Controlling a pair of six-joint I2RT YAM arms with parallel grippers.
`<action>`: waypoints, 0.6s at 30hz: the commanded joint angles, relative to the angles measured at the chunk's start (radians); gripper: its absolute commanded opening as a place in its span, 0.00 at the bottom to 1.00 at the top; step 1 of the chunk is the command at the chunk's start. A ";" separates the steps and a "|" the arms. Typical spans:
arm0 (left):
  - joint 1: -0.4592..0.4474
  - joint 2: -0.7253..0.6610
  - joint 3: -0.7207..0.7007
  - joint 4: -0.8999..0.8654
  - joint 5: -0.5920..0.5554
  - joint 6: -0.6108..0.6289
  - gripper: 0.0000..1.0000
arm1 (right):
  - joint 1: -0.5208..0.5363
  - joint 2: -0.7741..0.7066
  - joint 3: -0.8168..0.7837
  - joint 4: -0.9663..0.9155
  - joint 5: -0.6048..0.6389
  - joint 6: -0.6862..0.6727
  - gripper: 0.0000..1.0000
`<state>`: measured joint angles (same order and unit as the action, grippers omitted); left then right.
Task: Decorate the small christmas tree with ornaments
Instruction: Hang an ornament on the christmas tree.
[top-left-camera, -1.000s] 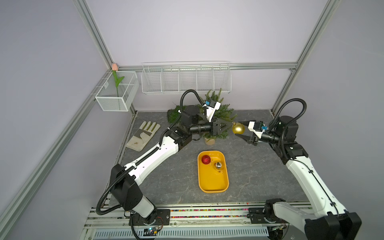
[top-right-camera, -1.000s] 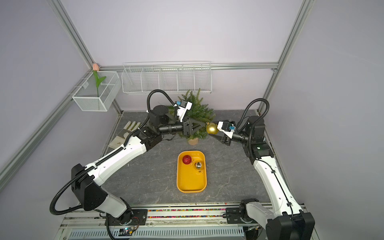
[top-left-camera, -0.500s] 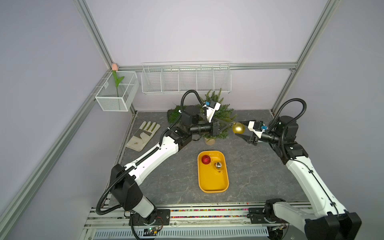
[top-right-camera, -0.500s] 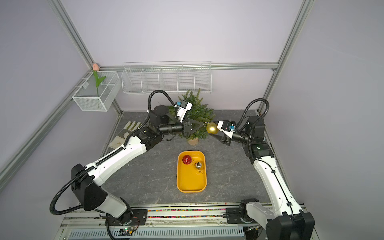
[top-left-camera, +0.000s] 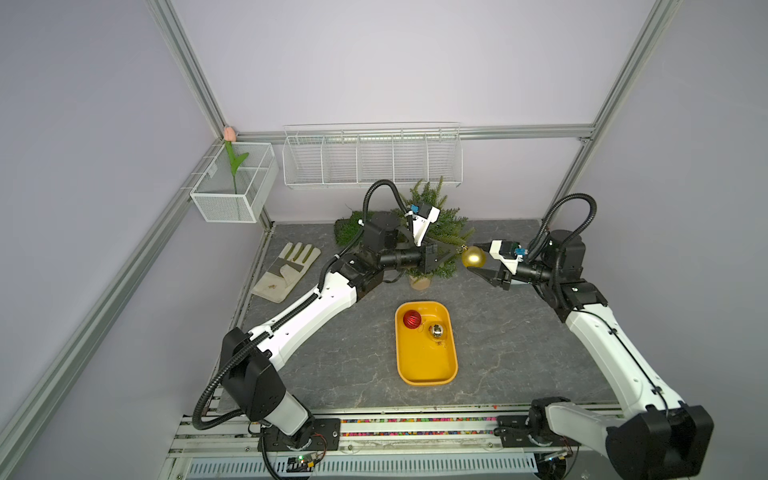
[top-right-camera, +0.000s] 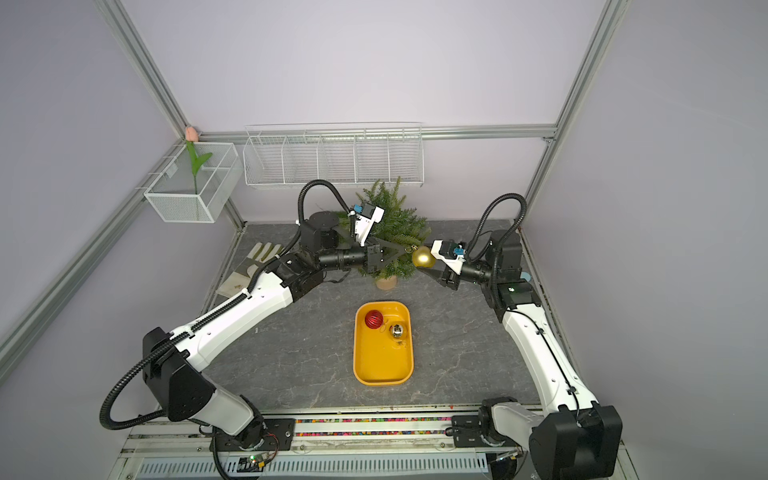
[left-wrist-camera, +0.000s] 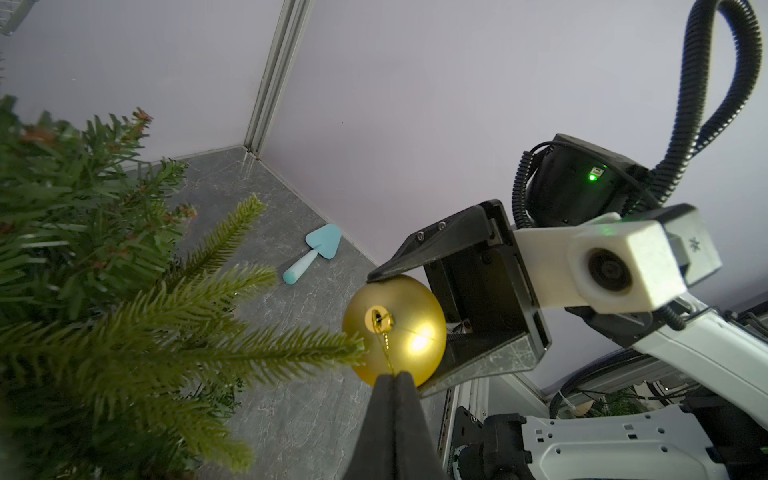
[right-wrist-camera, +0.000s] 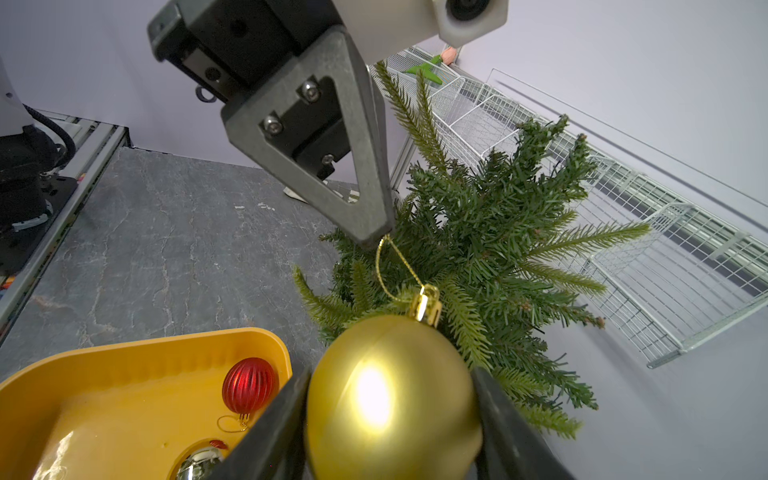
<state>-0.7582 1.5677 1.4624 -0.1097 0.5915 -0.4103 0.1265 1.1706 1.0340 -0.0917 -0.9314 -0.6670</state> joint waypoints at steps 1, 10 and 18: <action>0.006 0.024 0.039 -0.020 -0.013 0.006 0.00 | 0.005 0.007 -0.005 -0.016 0.002 -0.027 0.54; 0.015 0.042 0.038 -0.024 -0.023 0.002 0.00 | 0.006 0.024 0.000 -0.026 0.002 -0.034 0.54; 0.032 0.038 0.022 0.015 -0.039 -0.026 0.00 | 0.005 0.033 0.002 -0.017 -0.002 -0.029 0.54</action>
<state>-0.7357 1.6005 1.4784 -0.1226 0.5686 -0.4179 0.1265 1.1889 1.0340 -0.1005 -0.9279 -0.6815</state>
